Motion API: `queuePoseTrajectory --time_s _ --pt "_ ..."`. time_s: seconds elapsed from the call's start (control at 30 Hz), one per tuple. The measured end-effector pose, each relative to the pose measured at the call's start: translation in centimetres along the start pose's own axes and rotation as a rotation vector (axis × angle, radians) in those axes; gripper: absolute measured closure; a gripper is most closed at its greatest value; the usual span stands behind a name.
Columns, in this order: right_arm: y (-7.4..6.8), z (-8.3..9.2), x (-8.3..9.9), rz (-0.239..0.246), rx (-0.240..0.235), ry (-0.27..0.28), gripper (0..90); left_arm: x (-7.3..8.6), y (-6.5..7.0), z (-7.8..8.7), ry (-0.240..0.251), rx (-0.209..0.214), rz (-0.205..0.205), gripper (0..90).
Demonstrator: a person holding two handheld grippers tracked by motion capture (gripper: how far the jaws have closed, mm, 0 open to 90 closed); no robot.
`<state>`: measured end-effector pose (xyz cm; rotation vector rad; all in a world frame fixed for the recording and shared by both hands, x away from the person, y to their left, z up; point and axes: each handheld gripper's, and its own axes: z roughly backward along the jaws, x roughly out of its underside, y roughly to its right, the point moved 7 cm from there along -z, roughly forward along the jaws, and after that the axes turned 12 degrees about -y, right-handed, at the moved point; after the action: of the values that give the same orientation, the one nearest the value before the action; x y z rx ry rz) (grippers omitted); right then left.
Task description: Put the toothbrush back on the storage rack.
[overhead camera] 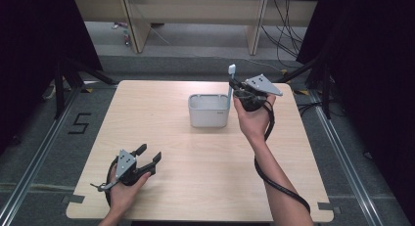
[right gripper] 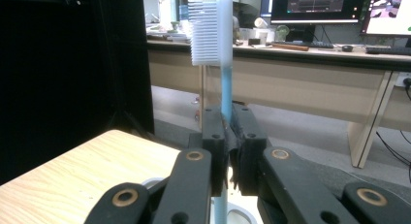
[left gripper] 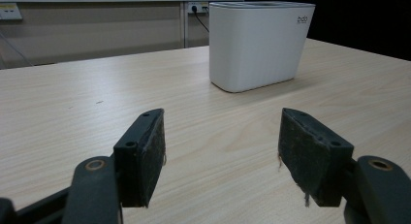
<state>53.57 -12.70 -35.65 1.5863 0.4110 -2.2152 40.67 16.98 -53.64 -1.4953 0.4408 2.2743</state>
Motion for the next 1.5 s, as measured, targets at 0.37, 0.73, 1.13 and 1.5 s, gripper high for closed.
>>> queuePoseTrajectory --time_s 0.37,0.73,1.13,1.5 --pt "0.1 -1.2 0.2 -0.003 0.000 -0.001 85.7 0.0 0.0 0.0 0.001 0.002 -0.003 33.3" --pt "0.4 -2.4 0.2 -0.013 -0.001 -0.016 85.7 0.0 -0.1 0.0 0.003 0.005 0.003 33.2" --pt "0.5 -2.9 0.8 -0.024 0.010 -0.041 85.7 0.0 -0.1 0.0 0.003 0.005 0.003 33.2" --pt "0.6 -3.5 1.7 -0.018 0.014 -0.061 85.6 0.0 -0.1 0.0 0.004 0.008 0.004 33.2"
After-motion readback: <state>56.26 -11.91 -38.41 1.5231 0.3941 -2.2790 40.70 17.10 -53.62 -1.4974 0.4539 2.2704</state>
